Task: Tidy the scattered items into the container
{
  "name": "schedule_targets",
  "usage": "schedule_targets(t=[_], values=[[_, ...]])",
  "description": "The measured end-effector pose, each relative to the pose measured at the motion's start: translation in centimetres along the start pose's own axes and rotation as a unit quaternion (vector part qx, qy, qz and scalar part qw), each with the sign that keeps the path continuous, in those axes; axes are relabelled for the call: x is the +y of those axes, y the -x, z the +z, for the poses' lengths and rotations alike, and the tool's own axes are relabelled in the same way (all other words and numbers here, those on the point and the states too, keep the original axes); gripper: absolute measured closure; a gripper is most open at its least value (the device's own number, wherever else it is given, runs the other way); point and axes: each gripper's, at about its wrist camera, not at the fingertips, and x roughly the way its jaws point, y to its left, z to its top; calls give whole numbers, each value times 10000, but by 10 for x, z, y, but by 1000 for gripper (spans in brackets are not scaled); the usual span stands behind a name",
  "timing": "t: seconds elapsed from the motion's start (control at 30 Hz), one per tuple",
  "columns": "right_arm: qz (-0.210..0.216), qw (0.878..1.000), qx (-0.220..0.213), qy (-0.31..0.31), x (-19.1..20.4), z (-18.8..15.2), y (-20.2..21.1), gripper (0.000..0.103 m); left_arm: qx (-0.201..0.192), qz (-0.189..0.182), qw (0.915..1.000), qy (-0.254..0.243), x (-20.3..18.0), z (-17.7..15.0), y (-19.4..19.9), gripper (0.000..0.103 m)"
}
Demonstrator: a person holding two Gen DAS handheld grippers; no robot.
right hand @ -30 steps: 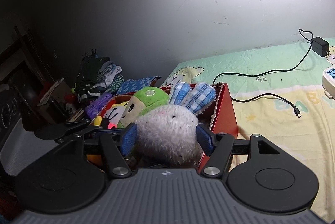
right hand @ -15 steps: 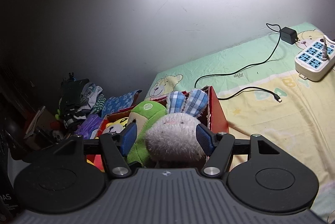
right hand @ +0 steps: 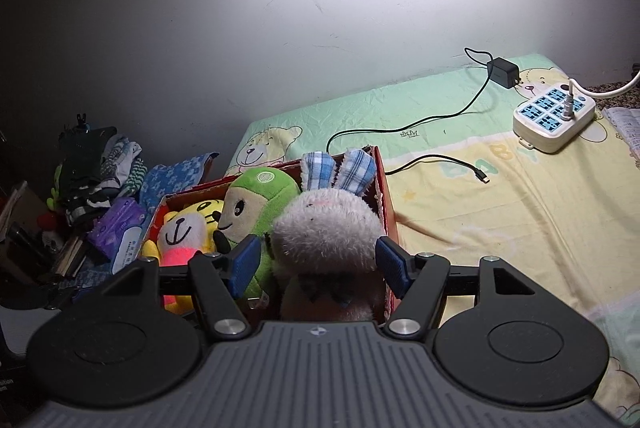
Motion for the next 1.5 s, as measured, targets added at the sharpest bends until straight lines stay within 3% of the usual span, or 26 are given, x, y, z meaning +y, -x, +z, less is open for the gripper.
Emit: schedule_targets(t=[0.33,0.57,0.73,0.83,1.2,1.5], values=[[-755,9971,-83,45,19,-14,14,22,380,188,9987,274,5,-12,-4,4],[-736,9973,-42,60,17,-16,19,16,548,338,9969,446,-4,-18,-4,3],[-486,9988,74,27,2,-12,27,16,579,454,9961,478,-26,-17,0,3],[-570,9984,22,42,-15,-10,35,16,619,469,9964,350,-46,-17,2,2],[-1524,9868,455,-293,-92,-19,41,16,689,-325,9971,-85,-129,-18,5,3],[-2142,9729,713,-508,-143,-27,53,16,884,-630,9930,-461,-188,-21,-6,3]])
